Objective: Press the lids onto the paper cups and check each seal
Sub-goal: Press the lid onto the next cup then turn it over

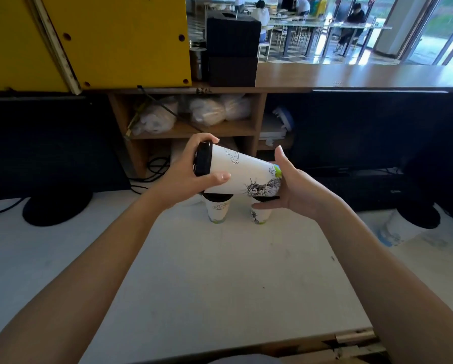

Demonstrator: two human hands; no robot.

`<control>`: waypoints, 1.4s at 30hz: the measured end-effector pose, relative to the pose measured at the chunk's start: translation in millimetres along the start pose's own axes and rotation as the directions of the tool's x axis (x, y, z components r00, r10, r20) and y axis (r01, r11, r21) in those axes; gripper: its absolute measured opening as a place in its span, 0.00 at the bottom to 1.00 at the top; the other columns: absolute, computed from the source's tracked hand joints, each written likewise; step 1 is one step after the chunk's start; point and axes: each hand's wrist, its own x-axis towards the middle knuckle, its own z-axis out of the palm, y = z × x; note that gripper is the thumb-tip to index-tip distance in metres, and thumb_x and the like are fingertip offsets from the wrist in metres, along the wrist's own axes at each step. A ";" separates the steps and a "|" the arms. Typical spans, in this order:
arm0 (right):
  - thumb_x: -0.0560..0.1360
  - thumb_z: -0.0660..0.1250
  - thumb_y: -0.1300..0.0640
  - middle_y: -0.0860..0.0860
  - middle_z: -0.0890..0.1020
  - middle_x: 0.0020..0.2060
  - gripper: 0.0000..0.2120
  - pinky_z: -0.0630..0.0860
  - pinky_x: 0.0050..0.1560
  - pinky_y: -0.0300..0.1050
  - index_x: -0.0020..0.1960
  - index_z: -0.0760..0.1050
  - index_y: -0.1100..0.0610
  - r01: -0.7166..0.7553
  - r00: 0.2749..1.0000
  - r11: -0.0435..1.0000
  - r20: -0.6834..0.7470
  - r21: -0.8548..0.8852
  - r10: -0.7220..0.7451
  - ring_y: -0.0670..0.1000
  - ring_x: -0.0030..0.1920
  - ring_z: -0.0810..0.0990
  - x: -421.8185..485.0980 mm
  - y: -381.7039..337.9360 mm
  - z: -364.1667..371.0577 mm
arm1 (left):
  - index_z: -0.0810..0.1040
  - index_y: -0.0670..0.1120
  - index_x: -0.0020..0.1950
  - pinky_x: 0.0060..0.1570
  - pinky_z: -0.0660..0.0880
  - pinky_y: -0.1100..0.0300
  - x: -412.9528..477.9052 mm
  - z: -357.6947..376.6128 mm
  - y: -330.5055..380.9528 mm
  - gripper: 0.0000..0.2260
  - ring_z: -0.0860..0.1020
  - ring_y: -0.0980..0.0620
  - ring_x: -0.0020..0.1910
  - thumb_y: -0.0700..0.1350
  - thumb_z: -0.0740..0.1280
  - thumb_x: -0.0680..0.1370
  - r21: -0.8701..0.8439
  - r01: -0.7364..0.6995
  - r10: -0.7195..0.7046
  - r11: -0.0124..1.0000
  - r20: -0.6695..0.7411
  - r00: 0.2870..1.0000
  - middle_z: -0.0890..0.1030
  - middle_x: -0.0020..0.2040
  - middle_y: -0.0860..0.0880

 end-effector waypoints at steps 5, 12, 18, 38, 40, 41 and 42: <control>0.67 0.63 0.31 0.57 0.83 0.41 0.32 0.80 0.38 0.47 0.57 0.77 0.56 -0.104 0.995 0.992 0.003 0.068 0.104 0.55 0.39 0.84 7.1 -5.8 10.0 | 0.64 0.59 0.62 0.55 0.76 0.55 -1.0 -1.5 0.8 0.30 0.71 0.51 0.61 0.49 0.75 0.66 0.213 -0.248 0.256 0.945 -0.010 0.967 0.68 0.62 0.52; 0.71 0.70 0.45 0.58 0.75 0.54 0.21 0.81 0.41 0.46 0.58 0.71 0.55 0.131 0.987 0.981 -0.116 0.140 -0.115 0.56 0.48 0.82 10.3 -0.7 14.4 | 0.52 0.67 0.71 0.57 0.75 0.59 5.3 -16.8 -3.5 0.39 0.65 0.55 0.69 0.55 0.72 0.68 0.074 -0.063 0.056 0.995 0.102 0.993 0.60 0.73 0.56; 0.70 0.72 0.56 0.55 0.76 0.57 0.20 0.80 0.50 0.52 0.59 0.69 0.51 0.338 0.941 0.936 -0.035 0.103 -0.336 0.52 0.56 0.81 6.5 2.9 12.2 | 0.73 0.57 0.65 0.45 0.79 0.43 19.0 -30.1 -6.5 0.35 0.77 0.43 0.61 0.70 0.67 0.61 -0.405 0.476 -0.347 0.781 0.352 0.869 0.78 0.63 0.47; 0.62 0.71 0.35 0.61 0.77 0.60 0.34 0.80 0.47 0.54 0.62 0.71 0.50 0.023 0.999 0.921 0.017 0.388 -0.032 0.59 0.55 0.82 19.8 12.0 5.4 | 0.63 0.56 0.60 0.46 0.77 0.62 7.1 -7.4 10.2 0.30 0.70 0.55 0.59 0.47 0.74 0.64 0.303 -0.291 0.285 0.908 0.065 0.956 0.67 0.59 0.54; 0.66 0.73 0.43 0.61 0.76 0.62 0.31 0.80 0.51 0.55 0.64 0.70 0.55 0.058 0.998 0.866 0.004 0.497 -0.070 0.60 0.56 0.81 18.7 12.6 8.1 | 0.64 0.50 0.60 0.53 0.74 0.59 5.8 -6.0 9.5 0.30 0.69 0.51 0.60 0.45 0.75 0.63 0.365 -0.405 0.402 0.839 0.087 0.912 0.67 0.60 0.48; 0.67 0.73 0.46 0.61 0.76 0.62 0.30 0.79 0.53 0.57 0.64 0.70 0.57 0.077 0.996 0.826 -0.005 0.558 -0.090 0.59 0.57 0.81 18.2 13.6 10.6 | 0.65 0.48 0.60 0.56 0.72 0.58 5.0 -4.6 8.6 0.29 0.68 0.50 0.60 0.46 0.74 0.63 0.405 -0.444 0.445 0.799 0.097 0.890 0.67 0.60 0.46; 0.68 0.72 0.48 0.61 0.76 0.62 0.29 0.78 0.54 0.58 0.64 0.70 0.59 0.095 0.994 0.782 -0.021 0.616 -0.105 0.59 0.57 0.81 18.3 15.6 14.1 | 0.65 0.48 0.60 0.58 0.71 0.59 4.1 -2.5 7.2 0.29 0.68 0.50 0.61 0.47 0.74 0.63 0.449 -0.463 0.471 0.764 0.103 0.876 0.67 0.60 0.46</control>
